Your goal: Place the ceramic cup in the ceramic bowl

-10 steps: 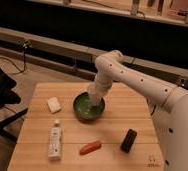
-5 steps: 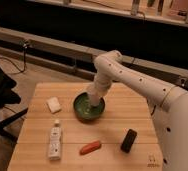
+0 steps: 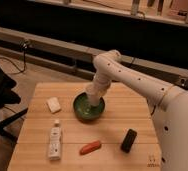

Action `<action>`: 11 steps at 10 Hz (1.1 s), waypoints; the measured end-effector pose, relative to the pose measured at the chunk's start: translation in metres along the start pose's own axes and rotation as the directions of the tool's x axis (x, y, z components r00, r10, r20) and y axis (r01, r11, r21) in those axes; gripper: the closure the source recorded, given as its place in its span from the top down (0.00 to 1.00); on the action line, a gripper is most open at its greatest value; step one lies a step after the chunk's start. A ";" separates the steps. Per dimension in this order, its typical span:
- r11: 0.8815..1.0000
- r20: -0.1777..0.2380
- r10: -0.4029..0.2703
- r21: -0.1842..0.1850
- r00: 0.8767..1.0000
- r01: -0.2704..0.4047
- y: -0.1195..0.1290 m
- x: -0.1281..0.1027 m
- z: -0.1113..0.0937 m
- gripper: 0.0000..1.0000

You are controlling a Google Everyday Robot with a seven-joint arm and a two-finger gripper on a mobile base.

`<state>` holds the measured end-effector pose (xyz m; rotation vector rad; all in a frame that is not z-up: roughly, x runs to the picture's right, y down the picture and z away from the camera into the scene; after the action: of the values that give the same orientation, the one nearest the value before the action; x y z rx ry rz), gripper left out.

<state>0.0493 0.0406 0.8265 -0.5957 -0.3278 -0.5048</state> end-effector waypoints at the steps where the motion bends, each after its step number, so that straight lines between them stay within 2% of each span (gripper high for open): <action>1: 1.000 0.000 -0.005 -0.002 1.000 0.005 0.000 0.000 0.000 0.02; 8: 0.998 0.009 -0.052 -0.018 0.999 0.053 -0.002 -0.002 0.004 0.03; 9: 0.998 0.010 -0.056 -0.018 0.998 0.056 -0.003 -0.002 0.004 0.10; 11: 0.997 0.013 -0.067 -0.024 0.998 0.067 -0.003 -0.002 0.005 0.36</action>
<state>0.0449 0.0420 0.8307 -0.6136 -0.3545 -0.5708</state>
